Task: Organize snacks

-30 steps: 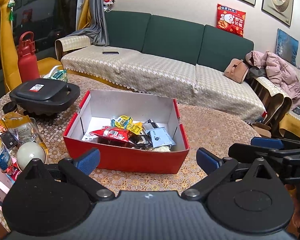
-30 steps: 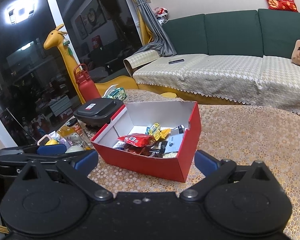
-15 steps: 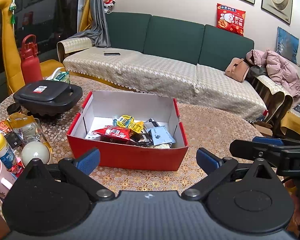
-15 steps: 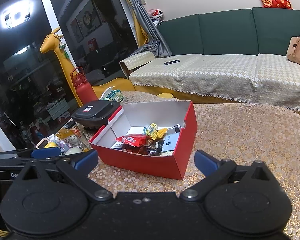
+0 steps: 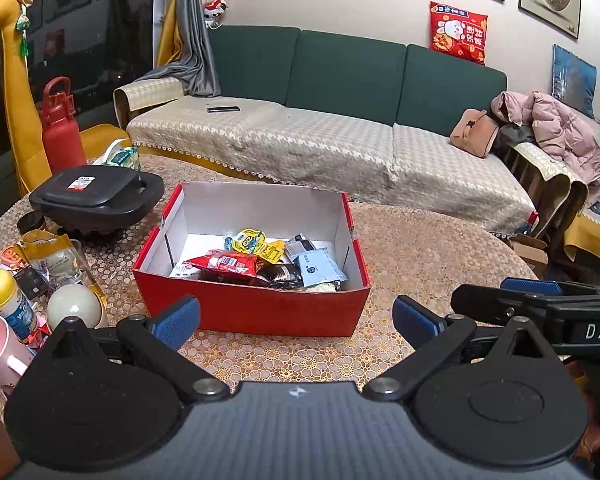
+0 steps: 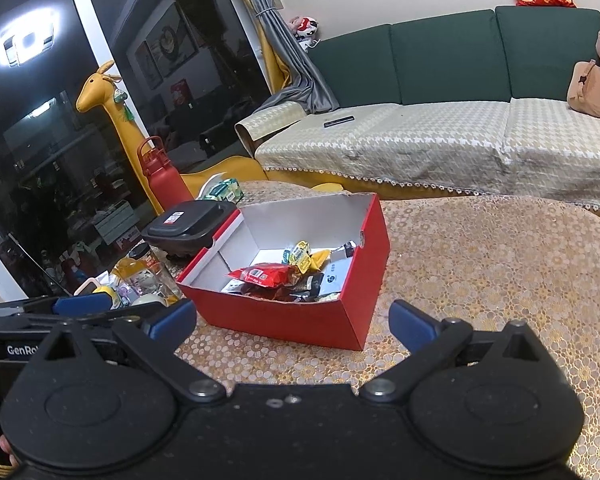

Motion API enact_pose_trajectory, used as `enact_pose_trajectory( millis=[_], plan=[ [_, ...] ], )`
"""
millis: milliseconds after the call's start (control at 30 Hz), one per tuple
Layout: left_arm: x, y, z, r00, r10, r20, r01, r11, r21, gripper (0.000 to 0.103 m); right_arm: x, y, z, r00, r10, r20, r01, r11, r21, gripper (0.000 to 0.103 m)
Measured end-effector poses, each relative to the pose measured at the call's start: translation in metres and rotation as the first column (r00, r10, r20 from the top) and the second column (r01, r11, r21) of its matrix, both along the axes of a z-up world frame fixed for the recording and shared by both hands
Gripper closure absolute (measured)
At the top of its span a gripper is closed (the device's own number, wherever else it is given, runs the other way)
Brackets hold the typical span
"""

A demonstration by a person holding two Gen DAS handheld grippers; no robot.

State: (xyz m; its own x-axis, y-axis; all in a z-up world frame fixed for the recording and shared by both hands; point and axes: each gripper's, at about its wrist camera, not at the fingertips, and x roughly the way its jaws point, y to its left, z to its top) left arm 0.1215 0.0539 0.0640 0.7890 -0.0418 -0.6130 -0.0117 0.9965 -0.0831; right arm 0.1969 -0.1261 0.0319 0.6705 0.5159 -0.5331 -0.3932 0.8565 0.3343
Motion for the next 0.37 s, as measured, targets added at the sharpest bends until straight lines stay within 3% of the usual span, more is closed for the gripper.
enact_pose_trajectory(
  millis=[367],
  plan=[
    [0.002,-0.011,-0.012,0.999,-0.004,-0.036,0.004,1.000,0.000,0.000,-0.002,-0.015,-0.012,1.000,-0.013,-0.028,0.013,1.000,0.002,0.000]
  ],
)
